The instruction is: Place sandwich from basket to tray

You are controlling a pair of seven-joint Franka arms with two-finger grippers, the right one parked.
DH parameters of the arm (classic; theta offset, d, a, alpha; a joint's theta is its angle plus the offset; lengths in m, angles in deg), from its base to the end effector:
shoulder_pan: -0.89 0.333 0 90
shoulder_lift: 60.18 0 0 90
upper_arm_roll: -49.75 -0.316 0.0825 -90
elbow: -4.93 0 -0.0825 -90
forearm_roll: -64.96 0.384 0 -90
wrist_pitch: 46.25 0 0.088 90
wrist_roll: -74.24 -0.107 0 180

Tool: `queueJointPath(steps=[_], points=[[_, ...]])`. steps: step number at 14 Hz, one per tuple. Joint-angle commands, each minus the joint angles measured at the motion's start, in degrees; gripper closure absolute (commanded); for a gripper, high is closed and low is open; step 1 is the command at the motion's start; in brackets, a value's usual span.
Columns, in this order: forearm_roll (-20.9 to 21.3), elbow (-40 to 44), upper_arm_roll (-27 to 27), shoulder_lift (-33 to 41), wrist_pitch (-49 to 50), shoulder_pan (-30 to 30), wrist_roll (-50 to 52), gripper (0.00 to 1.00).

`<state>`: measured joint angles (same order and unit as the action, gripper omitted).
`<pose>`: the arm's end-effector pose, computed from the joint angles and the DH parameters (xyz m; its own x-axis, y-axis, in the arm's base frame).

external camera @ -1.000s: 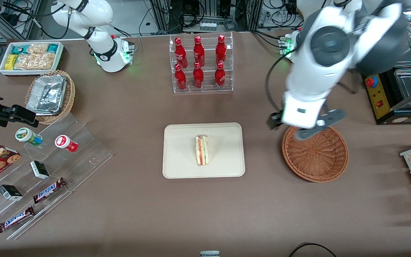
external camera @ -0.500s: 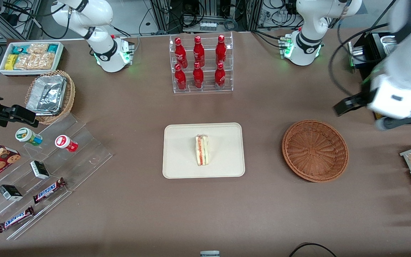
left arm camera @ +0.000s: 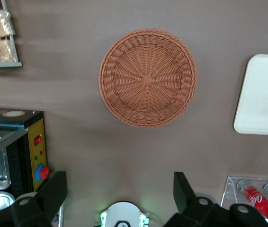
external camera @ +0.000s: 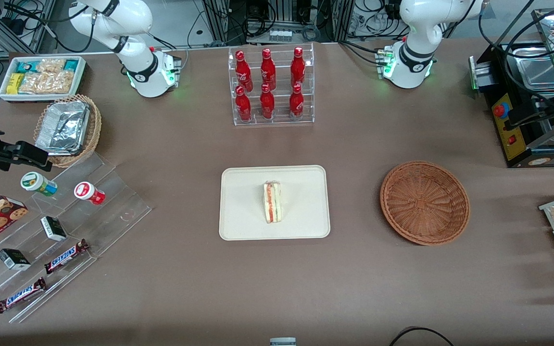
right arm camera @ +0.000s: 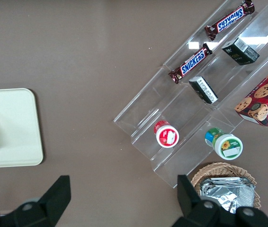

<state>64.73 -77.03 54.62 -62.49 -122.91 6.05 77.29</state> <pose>0.5420 0.0034 0.6482 0.9895 0.0569 -0.1325 0.0575 -0.9983 0.0004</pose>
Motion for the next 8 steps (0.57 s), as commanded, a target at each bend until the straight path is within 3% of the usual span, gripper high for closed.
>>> queueJointPath(steps=[1, 8], points=[[-0.48, -0.31, -1.26, 0.99, 0.2, -2.96, -1.55, 0.01], [0.14, 1.63, -2.32, 1.08, 1.34, -3.67, -1.38, 0.01]])
